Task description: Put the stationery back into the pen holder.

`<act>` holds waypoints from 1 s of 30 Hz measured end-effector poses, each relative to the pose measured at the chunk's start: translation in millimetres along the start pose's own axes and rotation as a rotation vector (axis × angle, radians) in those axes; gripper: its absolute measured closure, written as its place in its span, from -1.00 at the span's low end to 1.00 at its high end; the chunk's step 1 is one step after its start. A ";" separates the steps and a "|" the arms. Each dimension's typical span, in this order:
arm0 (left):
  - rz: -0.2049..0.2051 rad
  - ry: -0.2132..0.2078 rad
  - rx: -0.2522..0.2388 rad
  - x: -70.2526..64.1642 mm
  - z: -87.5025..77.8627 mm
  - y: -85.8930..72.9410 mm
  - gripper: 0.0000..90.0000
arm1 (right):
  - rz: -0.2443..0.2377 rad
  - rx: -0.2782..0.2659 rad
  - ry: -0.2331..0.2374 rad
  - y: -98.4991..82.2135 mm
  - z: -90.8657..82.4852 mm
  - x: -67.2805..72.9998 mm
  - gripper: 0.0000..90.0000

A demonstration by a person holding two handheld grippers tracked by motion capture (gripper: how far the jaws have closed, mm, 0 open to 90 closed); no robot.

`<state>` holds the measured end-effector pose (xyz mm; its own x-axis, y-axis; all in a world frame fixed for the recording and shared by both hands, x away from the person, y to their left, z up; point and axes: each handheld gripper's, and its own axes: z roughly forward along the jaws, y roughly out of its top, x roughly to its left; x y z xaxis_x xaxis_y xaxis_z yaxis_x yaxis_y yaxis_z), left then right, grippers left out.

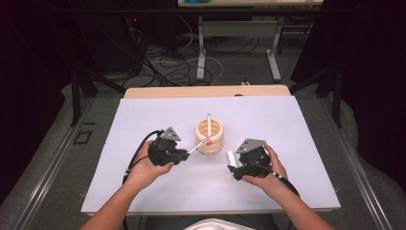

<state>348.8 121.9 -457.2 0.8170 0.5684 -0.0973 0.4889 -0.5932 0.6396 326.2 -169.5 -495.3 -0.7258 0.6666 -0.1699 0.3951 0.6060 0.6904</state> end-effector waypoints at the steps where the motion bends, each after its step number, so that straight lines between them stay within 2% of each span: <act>1: 0.001 -0.003 0.005 -0.7 0.6 0.9 0.77 | -0.017 -0.001 0.000 0.5 -0.2 1.7 -0.52; 2: -0.005 0.003 -0.003 -2.2 2.2 1.4 0.77 | -0.047 -0.003 0.006 1.2 0.0 3.0 -0.50; 5: 0.008 -0.007 0.013 -3.2 3.8 4.1 0.77 | -0.152 -0.001 -0.009 3.0 0.6 8.8 -0.38; 7: -0.003 -0.014 0.016 -5.1 6.1 4.8 0.77 | -0.228 -0.003 -0.022 3.8 1.5 14.0 -0.30; 9: 0.007 -0.019 0.020 -5.5 8.6 5.5 0.77 | -0.318 -0.013 -0.040 4.1 2.8 18.9 -0.23; 11: 0.006 -0.021 0.027 -6.7 10.7 6.0 0.77 | -0.377 -0.007 -0.062 4.1 3.6 25.4 -0.17; 12: -0.007 -0.025 0.030 -7.9 11.6 6.0 0.77 | -0.409 0.001 -0.083 4.1 3.8 28.1 -0.15; 13: 0.025 -0.022 0.034 -6.2 12.0 7.0 0.77 | -0.452 0.002 -0.097 4.7 4.0 30.6 -0.15; 14: 0.006 -0.023 0.036 -7.9 12.6 6.8 0.77 | -0.483 0.000 -0.111 5.1 4.2 33.2 -0.14; 18: 0.009 -0.023 0.044 -8.1 14.3 7.8 0.77 | -0.595 -0.037 -0.143 7.6 4.4 42.5 -0.16; 19: 0.010 -0.020 0.053 -8.2 14.4 8.1 0.77 | -0.653 -0.058 -0.153 8.6 4.9 43.0 -0.16; 20: 0.019 -0.019 0.055 -7.9 14.8 8.6 0.77 | -0.714 -0.050 -0.168 10.8 3.8 43.9 -0.17; 21: 0.010 -0.022 0.056 -8.6 15.4 9.0 0.77 | -0.712 -0.064 -0.174 10.3 4.7 47.3 -0.17; 23: 0.026 -0.021 0.064 -8.1 15.9 10.7 0.77 | -0.779 -0.084 -0.202 12.3 6.1 50.3 -0.17; 24: 0.019 -0.024 0.065 -8.6 16.3 11.3 0.77 | -0.820 -0.087 -0.216 14.1 6.6 51.4 -0.15; 26: 0.031 -0.023 0.074 -7.9 16.1 13.0 0.77 | -0.869 -0.079 -0.241 16.1 7.3 54.8 -0.11; 29: 0.015 -0.027 0.071 -8.9 16.7 14.1 0.77 | -0.959 -0.074 -0.279 18.6 8.4 58.6 0.01; 30: 0.016 -0.027 0.069 -8.9 17.3 14.3 0.77 | -0.979 -0.004 -0.285 20.9 5.0 60.6 0.03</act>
<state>353.8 98.5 -460.3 0.8321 0.5439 -0.1085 0.4951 -0.6405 0.5870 293.3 -114.3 -494.6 -0.5678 -0.0425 -0.8221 -0.3026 0.9395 0.1605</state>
